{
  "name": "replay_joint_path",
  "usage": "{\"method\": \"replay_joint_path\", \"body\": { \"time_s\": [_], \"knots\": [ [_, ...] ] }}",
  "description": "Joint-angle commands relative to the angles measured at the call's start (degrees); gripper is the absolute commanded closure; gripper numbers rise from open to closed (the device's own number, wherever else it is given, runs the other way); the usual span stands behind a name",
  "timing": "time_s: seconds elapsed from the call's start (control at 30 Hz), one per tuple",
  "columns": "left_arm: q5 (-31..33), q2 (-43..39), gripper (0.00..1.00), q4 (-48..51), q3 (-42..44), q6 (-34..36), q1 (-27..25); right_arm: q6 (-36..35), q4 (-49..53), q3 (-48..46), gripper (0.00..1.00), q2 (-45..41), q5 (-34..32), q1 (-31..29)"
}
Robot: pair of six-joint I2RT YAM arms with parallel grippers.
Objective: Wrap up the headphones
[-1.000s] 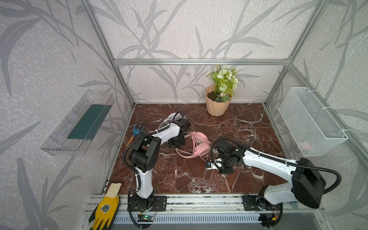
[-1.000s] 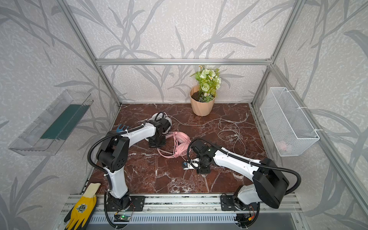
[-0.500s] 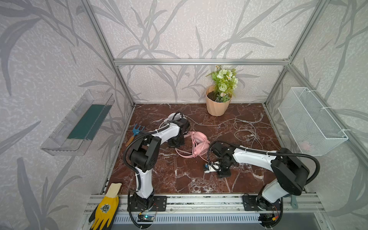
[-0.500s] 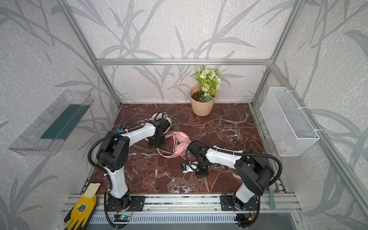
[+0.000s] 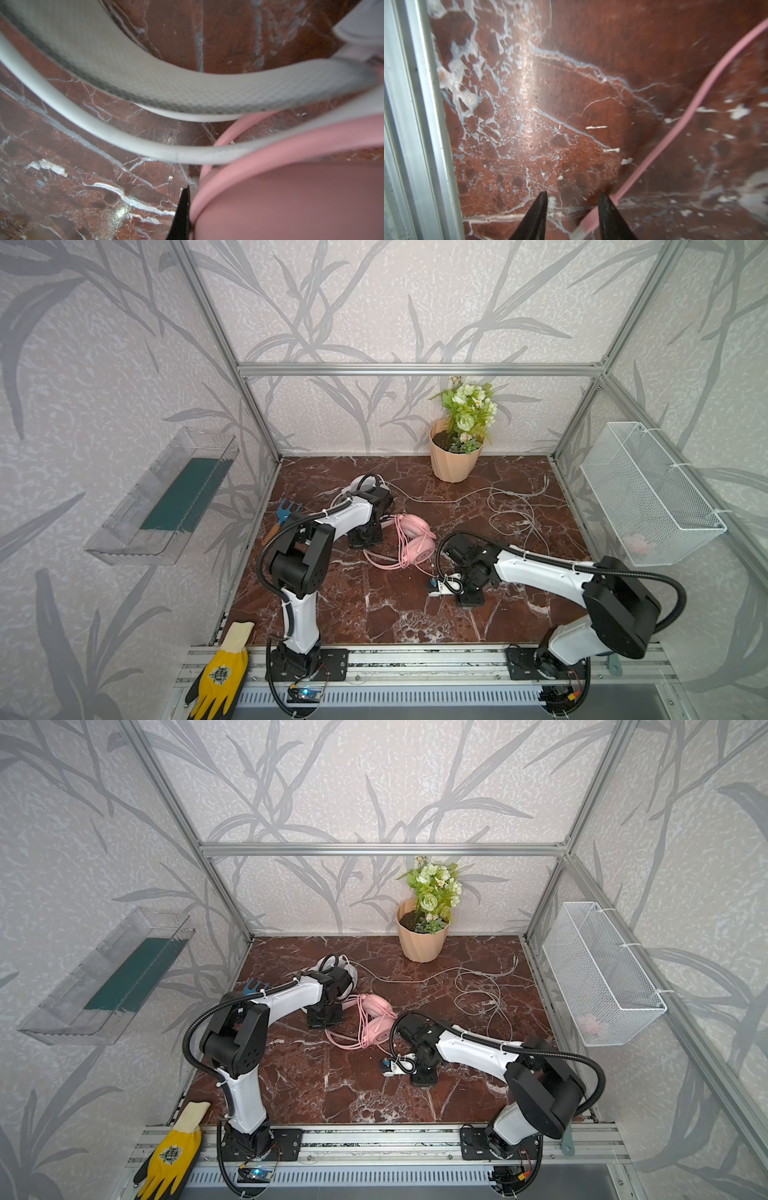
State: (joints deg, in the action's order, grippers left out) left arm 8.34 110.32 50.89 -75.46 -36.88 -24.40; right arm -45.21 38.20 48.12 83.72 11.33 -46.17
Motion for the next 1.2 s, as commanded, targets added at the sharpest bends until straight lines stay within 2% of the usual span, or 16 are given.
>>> {"method": "replay_joint_path", "body": {
  "time_s": [0.0,0.1,0.27,0.5,0.57,0.7,0.9,1.0,1.17],
  "knots": [
    [2.15,-0.87,1.0,0.33,1.1,-0.56,0.51,0.56,-2.84,-2.06,0.47,-4.35,-2.37,-0.06],
    [1.91,-0.73,1.0,0.27,1.0,-0.56,0.5,0.89,-3.66,-3.59,0.42,-4.81,-3.5,0.03],
    [1.77,-0.99,1.0,0.37,0.93,-0.38,0.53,2.85,-1.28,-2.56,0.41,0.69,-5.21,0.04],
    [1.99,-1.08,1.0,0.62,0.93,-0.24,0.52,6.52,-2.16,-0.48,0.44,6.72,-7.55,0.64],
    [1.95,-1.12,1.0,0.75,0.84,-0.21,0.51,6.43,-1.21,-0.32,0.49,8.12,-7.56,0.65],
    [2.19,-1.25,1.0,0.88,0.75,-0.03,0.52,5.61,0.77,-0.38,0.7,9.63,-8.01,0.62],
    [2.38,-1.52,1.0,1.12,0.45,0.31,0.5,3.37,0.2,-2.04,0.92,6.96,-10.15,0.31],
    [2.3,-1.64,1.0,1.04,0.19,0.41,0.5,1.96,-0.24,-2.41,1.0,4.97,-10.64,-0.48],
    [2.03,-1.9,1.0,1.13,-0.27,0.67,0.5,-1.19,-1.18,-2.53,1.0,1.31,-11.77,-3.3]
  ]
}}
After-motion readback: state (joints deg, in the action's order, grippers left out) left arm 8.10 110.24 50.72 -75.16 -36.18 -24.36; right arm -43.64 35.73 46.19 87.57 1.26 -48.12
